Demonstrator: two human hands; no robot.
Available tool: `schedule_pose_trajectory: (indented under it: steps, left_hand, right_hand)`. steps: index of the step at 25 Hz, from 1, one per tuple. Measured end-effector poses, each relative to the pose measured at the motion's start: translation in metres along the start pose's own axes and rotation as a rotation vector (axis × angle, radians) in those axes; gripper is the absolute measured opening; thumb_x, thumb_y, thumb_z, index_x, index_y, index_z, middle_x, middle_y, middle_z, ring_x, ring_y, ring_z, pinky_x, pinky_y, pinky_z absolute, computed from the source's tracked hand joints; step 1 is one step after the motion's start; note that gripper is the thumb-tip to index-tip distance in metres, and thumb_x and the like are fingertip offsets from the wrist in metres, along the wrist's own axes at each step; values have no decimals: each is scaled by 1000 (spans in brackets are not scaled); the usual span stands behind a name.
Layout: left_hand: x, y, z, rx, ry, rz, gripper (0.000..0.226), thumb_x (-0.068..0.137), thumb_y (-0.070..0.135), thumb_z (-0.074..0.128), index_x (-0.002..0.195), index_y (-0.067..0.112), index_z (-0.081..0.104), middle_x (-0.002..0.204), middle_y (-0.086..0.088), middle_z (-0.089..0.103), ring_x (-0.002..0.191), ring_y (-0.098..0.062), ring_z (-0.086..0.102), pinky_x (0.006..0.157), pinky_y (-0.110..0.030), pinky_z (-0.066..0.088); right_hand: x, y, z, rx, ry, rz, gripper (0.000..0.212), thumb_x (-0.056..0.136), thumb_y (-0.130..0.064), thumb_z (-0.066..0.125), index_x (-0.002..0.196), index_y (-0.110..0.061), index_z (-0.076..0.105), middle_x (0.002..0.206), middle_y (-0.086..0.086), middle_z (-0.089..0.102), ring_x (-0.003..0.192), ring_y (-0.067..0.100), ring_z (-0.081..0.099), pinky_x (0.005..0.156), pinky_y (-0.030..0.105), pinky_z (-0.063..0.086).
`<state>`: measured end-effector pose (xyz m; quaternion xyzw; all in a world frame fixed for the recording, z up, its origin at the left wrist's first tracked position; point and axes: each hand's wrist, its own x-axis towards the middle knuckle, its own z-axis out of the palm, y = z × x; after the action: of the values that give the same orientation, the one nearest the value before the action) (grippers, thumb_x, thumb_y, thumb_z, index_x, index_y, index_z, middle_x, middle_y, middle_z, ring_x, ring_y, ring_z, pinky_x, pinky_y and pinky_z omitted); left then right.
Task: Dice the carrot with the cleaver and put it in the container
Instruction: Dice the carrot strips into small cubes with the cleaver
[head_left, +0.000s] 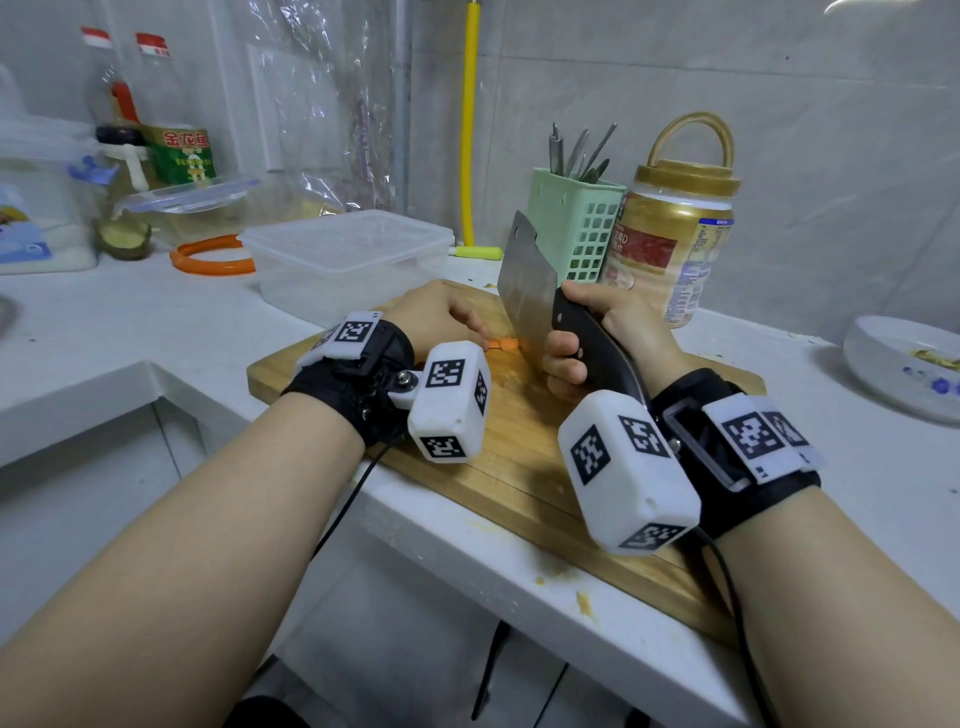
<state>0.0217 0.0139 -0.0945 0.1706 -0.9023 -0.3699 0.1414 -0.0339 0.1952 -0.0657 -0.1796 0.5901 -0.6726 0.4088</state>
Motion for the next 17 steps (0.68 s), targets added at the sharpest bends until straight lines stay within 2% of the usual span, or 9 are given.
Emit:
schedule_pose_trajectory:
  steps: [3,10,12,14,17]
  left_hand:
    - [0,0,0,-8,-12,9,7,84,15,73,90,15,76,81,2,66,88,-14,59,87,-31,49]
    - [1,1,0,-17,-7,-5,9,83,8,70,86,14,76,90,-4,70,88,-15,60,86,-32,51]
    - [1,0,0,-20,0,-6,11,83,6,69,85,15,75,93,-3,72,89,-15,61,87,-32,51]
    - [1,0,0,-18,7,-18,11,83,7,69,88,13,75,86,5,70,88,-13,61,87,-31,50]
    - [2,-1,0,3,26,-27,9,82,9,70,89,12,75,79,11,65,87,-12,60,88,-31,49]
  right_hand:
    - [2,0,1,-43,17,38,25,99,-36,40,97,-12,37,47,3,42,32,18,38,41,18,30]
    - [3,-12,-4,21,50,57,19,96,-26,43,104,-12,33,50,4,41,32,16,39,41,12,34]
    - [2,-9,-7,44,47,43,15,94,-25,42,98,-12,37,50,5,41,32,16,38,42,12,34]
    - [2,-6,-8,83,22,19,14,92,-25,39,87,-12,39,49,4,41,32,15,37,43,12,32]
    - [3,0,-6,100,-38,1,26,97,-33,39,79,-15,39,47,0,38,32,14,36,41,15,27]
